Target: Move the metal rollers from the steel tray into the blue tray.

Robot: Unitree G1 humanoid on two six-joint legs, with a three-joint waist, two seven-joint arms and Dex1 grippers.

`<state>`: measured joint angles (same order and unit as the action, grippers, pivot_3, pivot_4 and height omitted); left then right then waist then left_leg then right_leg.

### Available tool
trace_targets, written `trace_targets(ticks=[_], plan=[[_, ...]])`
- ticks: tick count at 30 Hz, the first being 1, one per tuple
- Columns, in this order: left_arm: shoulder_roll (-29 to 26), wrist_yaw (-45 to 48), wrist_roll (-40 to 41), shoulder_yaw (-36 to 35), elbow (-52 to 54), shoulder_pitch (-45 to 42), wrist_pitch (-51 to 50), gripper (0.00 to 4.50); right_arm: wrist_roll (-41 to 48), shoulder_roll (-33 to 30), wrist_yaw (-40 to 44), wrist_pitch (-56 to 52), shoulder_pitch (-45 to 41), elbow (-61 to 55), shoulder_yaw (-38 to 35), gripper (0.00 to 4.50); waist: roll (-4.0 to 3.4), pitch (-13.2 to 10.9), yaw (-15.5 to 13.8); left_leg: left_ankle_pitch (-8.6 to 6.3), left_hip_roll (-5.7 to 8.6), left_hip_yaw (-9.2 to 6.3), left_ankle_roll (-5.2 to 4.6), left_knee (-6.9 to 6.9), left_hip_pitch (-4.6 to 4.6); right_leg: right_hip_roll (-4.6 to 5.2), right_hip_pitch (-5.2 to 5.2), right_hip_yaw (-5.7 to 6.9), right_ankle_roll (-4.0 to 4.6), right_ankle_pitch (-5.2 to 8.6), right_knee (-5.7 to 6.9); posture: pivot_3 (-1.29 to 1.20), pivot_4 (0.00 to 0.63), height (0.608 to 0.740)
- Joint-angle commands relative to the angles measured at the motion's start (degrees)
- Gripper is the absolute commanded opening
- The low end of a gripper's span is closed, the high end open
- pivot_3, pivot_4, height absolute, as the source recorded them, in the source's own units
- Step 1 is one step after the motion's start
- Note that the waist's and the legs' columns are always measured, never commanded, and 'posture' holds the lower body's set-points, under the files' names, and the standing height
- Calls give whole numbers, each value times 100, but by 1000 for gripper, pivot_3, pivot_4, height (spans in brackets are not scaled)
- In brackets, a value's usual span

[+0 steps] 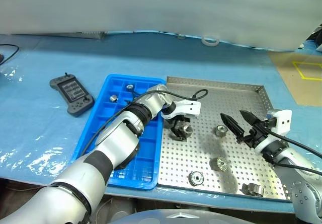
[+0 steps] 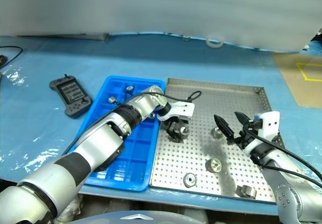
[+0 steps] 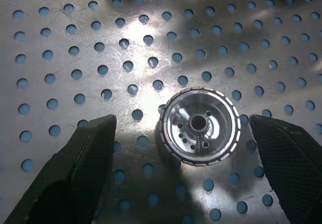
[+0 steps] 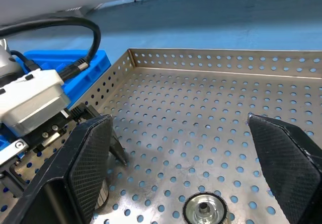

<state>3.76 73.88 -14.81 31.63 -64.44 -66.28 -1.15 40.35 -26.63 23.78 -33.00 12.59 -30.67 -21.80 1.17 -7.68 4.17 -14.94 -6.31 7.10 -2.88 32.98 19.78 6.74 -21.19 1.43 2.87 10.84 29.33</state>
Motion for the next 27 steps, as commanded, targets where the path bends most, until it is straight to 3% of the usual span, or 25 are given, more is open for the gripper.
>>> trace_targets(ticks=[1,10,18,22,27], plan=[[8,78,-89,1,76,150,88,4470,-37,21,-12,141,51,-176,-47,4500,0,1,0,0,0,0,0,0,0,0,1,0,0,0,0,-454,150,740],[-2,444,166,-310,261,213,-422,1768,-84,54,-32,160,68,-175,-7,4500,-2,2,14,0,0,0,1,-7,-4,0,-2,1,0,0,-6,-454,150,740],[-202,419,286,-562,370,200,-480,1712,-110,24,8,154,-48,-70,6,4500,-3,2,41,2,-1,1,5,-12,2,1,-2,1,0,0,-5,-432,150,740],[-438,429,727,-1119,560,14,-707,1712,79,-1,121,89,-99,-121,-44,4500,-4,1,119,2,-1,1,5,-16,13,1,-14,2,0,0,-3,-421,150,740],[-1125,908,1659,-1948,1990,41,-1520,1712,493,-161,337,1,-213,-227,-201,4500,-8,-2,120,3,0,1,4,-14,17,1,-41,2,1,-1,4,-394,150,740]])
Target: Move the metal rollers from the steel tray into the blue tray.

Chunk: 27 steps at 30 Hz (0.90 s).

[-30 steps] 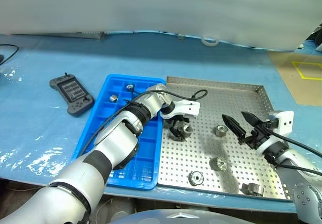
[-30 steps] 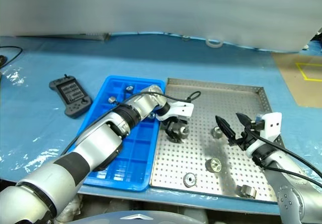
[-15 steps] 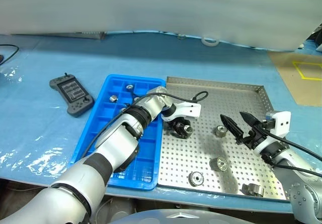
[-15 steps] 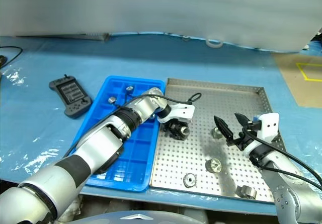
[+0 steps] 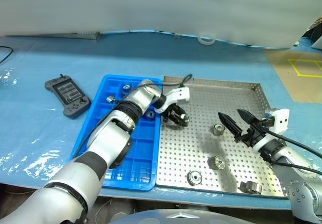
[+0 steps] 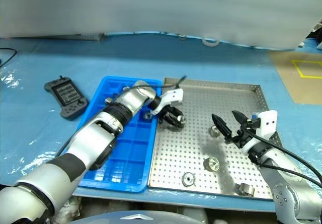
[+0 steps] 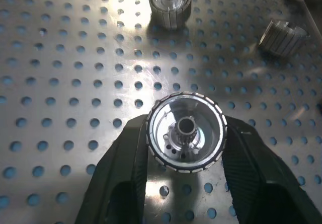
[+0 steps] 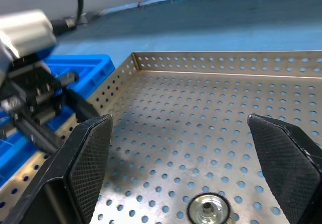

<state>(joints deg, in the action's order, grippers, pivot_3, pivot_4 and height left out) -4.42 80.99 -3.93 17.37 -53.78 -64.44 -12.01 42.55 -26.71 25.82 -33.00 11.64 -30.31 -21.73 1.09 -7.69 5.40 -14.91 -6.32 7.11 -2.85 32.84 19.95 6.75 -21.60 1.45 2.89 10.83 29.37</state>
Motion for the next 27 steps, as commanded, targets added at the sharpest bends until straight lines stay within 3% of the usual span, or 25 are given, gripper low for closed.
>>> trace_targets(ticks=[1,6,12,18,22,27], plan=[[-417,152,676,-616,1162,-108,-577,1712,309,-197,156,-18,-148,-259,-193,4500,-1,0,-4,0,0,0,0,0,-2,0,0,0,1,0,12,-389,150,740],[-1388,-40,1672,-1511,2795,309,-2341,1712,322,-498,483,-266,-688,-224,499,4500,-7,-4,-23,1,0,0,2,-2,-8,0,5,1,1,0,16,-322,150,740],[-2232,-823,2102,-2099,4523,1627,-2948,1712,98,-657,892,-384,-1589,77,1349,4500,-15,-13,-149,4,0,3,9,-15,-19,-2,10,2,3,1,15,-200,150,740],[-2262,-2236,2165,-2975,5374,3348,-2276,1712,-283,-737,1415,-220,-2302,844,1808,4500,-6,-13,-445,18,4,-8,32,-6,-8,-2,9,12,4,1,19,-71,150,740],[-2308,-2548,2309,-3026,6093,4472,-2268,1712,-265,-746,1870,-301,-2744,1123,2025,4500,10,-20,-620,18,6,-11,31,0,6,-2,-4,13,5,1,27,-2,150,740],[-2309,-2845,2433,-2963,6502,5168,-2209,1712,-438,-804,2416,-349,-3090,1371,2429,4500,23,-26,-825,19,4,-18,33,9,-6,-3,7,17,5,2,40,42,150,740]])
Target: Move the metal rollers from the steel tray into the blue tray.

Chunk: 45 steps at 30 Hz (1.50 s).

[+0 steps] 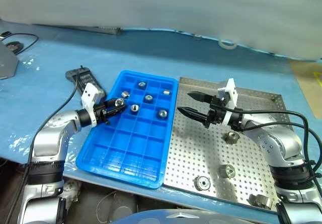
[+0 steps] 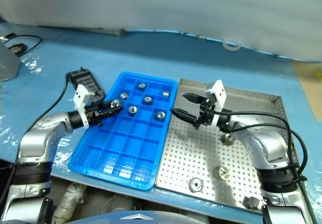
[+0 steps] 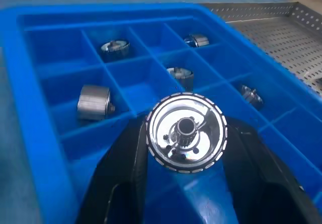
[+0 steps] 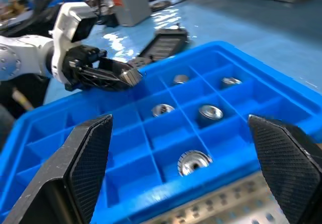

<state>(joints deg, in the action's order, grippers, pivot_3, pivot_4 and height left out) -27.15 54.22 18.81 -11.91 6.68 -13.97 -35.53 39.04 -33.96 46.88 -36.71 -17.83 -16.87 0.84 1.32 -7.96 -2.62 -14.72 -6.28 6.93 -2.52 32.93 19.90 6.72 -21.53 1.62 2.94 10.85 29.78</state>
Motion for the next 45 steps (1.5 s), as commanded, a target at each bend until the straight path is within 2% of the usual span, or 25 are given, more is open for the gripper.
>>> trace_targets(ticks=[1,6,17,22,25,29,34,39,42,45], plan=[[-36,-226,168,-17,484,172,162,1712,-120,-82,371,25,-176,51,225,4500,-2,-1,-44,0,-1,0,-1,0,-5,0,6,0,1,1,0,45,150,740],[-57,-499,167,153,485,309,125,1712,-438,-16,386,156,-201,129,359,4500,1,-1,-84,5,-1,0,7,2,-19,0,18,-3,1,1,0,59,150,740],[-333,-667,416,37,529,814,154,1712,-695,-92,461,243,24,206,287,4500,3,1,-78,17,-14,4,27,-12,-32,-14,21,-2,0,1,1,70,150,740],[-280,-815,481,174,493,711,148,3396,-780,-65,441,276,13,272,281,4500,1,-1,-115,16,-17,4,26,-16,-60,-15,42,-4,-1,2,2,69,150,740],[-460,-627,466,-36,282,998,563,4347,-812,-64,432,292,30,277,284,4500,2,0,-114,17,-23,4,28,-20,-72,-20,47,-6,-1,2,7,65,150,740],[-587,-418,669,-32,261,1032,691,4466,-862,-76,392,305,122,233,251,4500,10,5,-64,32,-50,8,55,-46,-87,-45,47,-9,-3,1,7,45,150,740],[-571,-284,1380,-174,548,572,421,4466,-660,-168,347,197,219,134,-120,4500,11,5,-55,62,-64,5,103,-74,-88,-56,29,0,-3,1,12,24,150,740],[-705,269,1665,104,197,24,365,4466,-262,-484,344,-107,464,-104,-854,4500,14,7,-36,55,-54,12,90,-66,-82,-53,36,-8,-1,1,9,-61,150,740],[-563,622,1409,626,-922,-1266,362,4466,-119,-664,201,-207,751,-204,-1440,4500,14,6,-51,53,-51,14,87,-66,-84,-53,37,-11,0,2,6,-92,150,740],[-122,1127,1079,1388,-1619,-2280,596,4466,-30,-783,42,-314,1207,-459,-1937,4500,13,8,-73,62,-52,17,84,-57,-79,-50,38,-12,0,2,10,-145,150,740]])
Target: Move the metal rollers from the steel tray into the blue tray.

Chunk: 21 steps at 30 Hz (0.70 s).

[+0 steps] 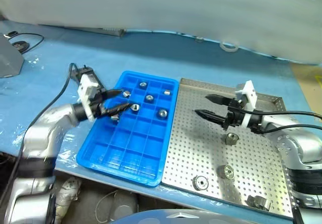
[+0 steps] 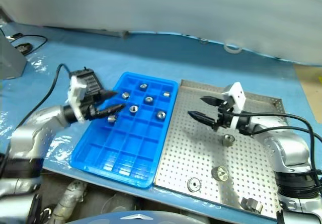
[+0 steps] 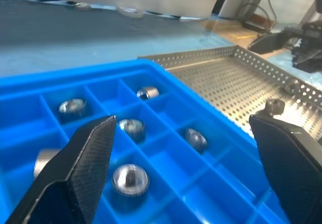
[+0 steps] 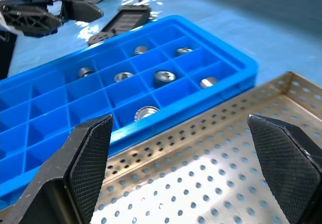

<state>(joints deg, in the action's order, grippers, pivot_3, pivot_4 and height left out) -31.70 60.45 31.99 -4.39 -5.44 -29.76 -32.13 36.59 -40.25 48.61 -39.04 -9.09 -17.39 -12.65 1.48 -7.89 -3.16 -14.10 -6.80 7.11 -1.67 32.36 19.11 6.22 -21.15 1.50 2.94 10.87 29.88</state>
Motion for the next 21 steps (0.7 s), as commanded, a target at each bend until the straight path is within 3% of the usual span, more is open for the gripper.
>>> trace_targets(ticks=[1,5,10,14,21], plan=[[558,711,-379,930,-648,-1006,382,4466,283,-175,-158,-148,617,-606,-764,4500,0,4,19,-3,5,1,-7,7,0,6,5,0,1,0,-1,-145,150,740],[1224,1180,-847,1576,-1545,-1731,927,4466,329,-194,-337,-228,1325,-1041,-1163,4500,-1,8,166,-15,7,14,-28,23,9,12,6,-6,1,0,-3,-207,150,740],[2490,1680,-1476,2326,-2893,-2541,1798,4466,479,190,-944,-227,2061,-1688,-1805,4500,-7,11,320,-26,3,19,-47,34,31,14,-14,-5,-1,0,-13,-364,150,740],[3336,1463,-2080,2489,-4322,-3085,2710,4466,243,627,-1665,74,2306,-1846,-2342,4500,-14,17,468,-46,3,21,-81,56,38,20,-2,-6,-1,0,-30,-467,150,740],[4502,586,-2903,2501,-6005,-3703,3537,4466,328,1067,-2149,202,3145,-2582,-2701,4500,-55,43,835,-58,3,22,-96,58,67,23,-1,-2,-9,1,-57,-589,150,740]])
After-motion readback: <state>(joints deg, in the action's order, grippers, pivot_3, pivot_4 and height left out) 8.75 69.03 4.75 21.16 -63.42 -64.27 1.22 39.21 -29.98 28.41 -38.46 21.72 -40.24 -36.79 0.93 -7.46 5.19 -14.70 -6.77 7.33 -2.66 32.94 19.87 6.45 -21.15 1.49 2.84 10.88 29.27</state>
